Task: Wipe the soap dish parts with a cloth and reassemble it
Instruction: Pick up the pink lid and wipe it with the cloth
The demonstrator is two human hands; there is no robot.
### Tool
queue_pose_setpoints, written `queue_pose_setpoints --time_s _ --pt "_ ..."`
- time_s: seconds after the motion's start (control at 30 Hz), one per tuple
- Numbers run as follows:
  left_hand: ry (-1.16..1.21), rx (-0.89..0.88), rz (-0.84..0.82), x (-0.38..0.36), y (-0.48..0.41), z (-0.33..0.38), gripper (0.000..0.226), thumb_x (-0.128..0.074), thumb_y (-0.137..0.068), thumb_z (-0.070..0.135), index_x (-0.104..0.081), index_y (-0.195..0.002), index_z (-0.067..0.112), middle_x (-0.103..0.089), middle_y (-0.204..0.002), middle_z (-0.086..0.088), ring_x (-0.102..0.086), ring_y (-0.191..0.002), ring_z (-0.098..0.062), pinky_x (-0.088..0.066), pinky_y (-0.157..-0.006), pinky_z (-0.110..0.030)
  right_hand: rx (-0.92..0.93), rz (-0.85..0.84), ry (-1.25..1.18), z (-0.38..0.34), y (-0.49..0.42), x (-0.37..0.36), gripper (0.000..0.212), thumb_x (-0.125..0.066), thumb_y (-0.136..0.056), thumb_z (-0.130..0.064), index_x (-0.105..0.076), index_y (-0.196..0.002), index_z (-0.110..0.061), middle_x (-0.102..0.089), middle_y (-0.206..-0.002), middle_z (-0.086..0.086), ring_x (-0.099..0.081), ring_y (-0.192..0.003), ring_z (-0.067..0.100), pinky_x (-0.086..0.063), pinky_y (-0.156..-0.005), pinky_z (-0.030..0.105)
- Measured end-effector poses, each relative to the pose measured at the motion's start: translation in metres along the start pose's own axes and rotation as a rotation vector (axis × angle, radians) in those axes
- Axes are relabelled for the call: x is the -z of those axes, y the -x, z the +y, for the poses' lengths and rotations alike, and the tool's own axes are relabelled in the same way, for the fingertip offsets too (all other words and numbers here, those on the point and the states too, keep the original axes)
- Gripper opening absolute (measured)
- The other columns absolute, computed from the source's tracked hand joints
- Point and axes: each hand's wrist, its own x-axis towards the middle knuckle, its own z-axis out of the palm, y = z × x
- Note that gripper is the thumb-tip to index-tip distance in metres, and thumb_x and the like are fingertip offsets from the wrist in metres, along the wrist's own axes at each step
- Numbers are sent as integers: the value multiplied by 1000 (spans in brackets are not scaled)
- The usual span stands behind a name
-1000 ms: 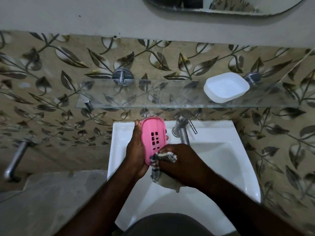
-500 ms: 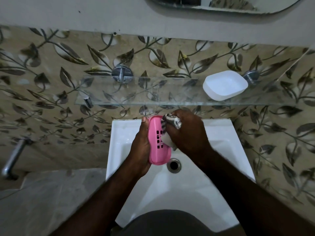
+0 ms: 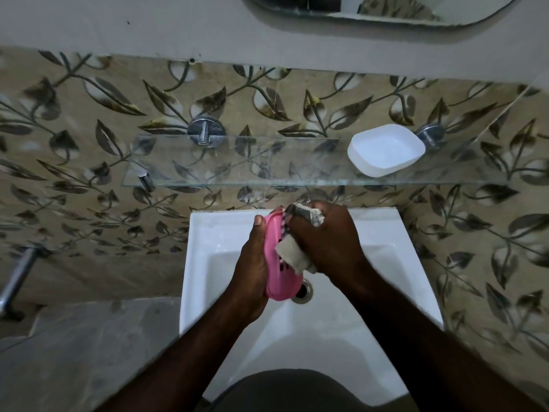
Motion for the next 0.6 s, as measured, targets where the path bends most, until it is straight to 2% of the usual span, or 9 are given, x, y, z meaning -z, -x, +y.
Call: queue_pose_setpoints --time_s 0.07,0.13,0.2,0.27,0.33,0.4,0.5,0.57,0.6 --pt "58 -13 4 1 0 7 60 -39 -84 63 -77 -101 19 -73 -108 -13 -70 -99 -27 -60 -75 -35 109 5 66 -2 6 -4 18 -66 -74 -34 -63 -68 -17 -61 -59 -9 -56 -57 5 -44 -55 23" --pt "97 -11 53 4 -2 17 68 -45 -76 66 -74 -107 13 -73 -107 -18 -70 -98 -29 -59 -75 -37 171 -50 102 6 21 -10 10 -69 -73 -32 -67 -77 -23 -64 -67 -14 -61 -69 2 -43 -59 12" --pt "77 9 88 7 -3 19 79 -46 -73 69 -64 -120 9 -71 -108 -20 -70 -98 -32 -58 -79 -41 139 -140 114 16 26 -12 7 -73 -75 -28 -66 -76 -27 -64 -66 -16 -61 -68 -3 -42 -58 9" --pt "71 48 105 9 -2 11 74 -43 -78 68 -64 -119 10 -71 -110 -19 -70 -98 -32 -58 -79 -42 52 -160 129 22 15 -10 13 -75 -77 -24 -66 -69 -21 -63 -61 -12 -59 -61 -1 -41 -56 16" --pt "80 94 60 7 -1 2 62 -35 -89 64 -73 -106 18 -74 -107 -14 -72 -95 -27 -60 -71 -37 24 -70 164 19 4 -8 13 -74 -79 -24 -68 -73 -14 -66 -66 -5 -60 -65 7 -44 -61 25" --pt "87 116 46 3 -1 -1 63 -30 -94 61 -77 -99 19 -75 -104 -11 -72 -93 -24 -59 -68 -33 129 -33 180 12 6 -7 9 -71 -79 -25 -71 -81 -16 -70 -76 -3 -61 -72 9 -46 -70 26" --pt "71 112 107 3 -1 10 71 -39 -89 65 -70 -113 6 -72 -107 -21 -70 -99 -30 -58 -81 -38 334 -296 249 7 33 -10 24 -61 -78 -30 -71 -98 -24 -73 -93 -6 -65 -86 8 -49 -80 24" --pt "57 88 160 6 -5 14 77 -44 -84 66 -61 -124 2 -66 -116 -26 -65 -107 -36 -54 -88 -41 293 -380 184 11 38 -6 24 -65 -78 -25 -71 -101 -27 -73 -97 -10 -66 -91 5 -50 -84 25" --pt "51 83 163 6 -5 15 77 -42 -85 66 -59 -125 3 -67 -114 -25 -65 -105 -36 -54 -85 -41 254 -363 164 14 33 -3 23 -69 -79 -22 -72 -101 -27 -73 -98 -10 -66 -93 5 -51 -85 26"
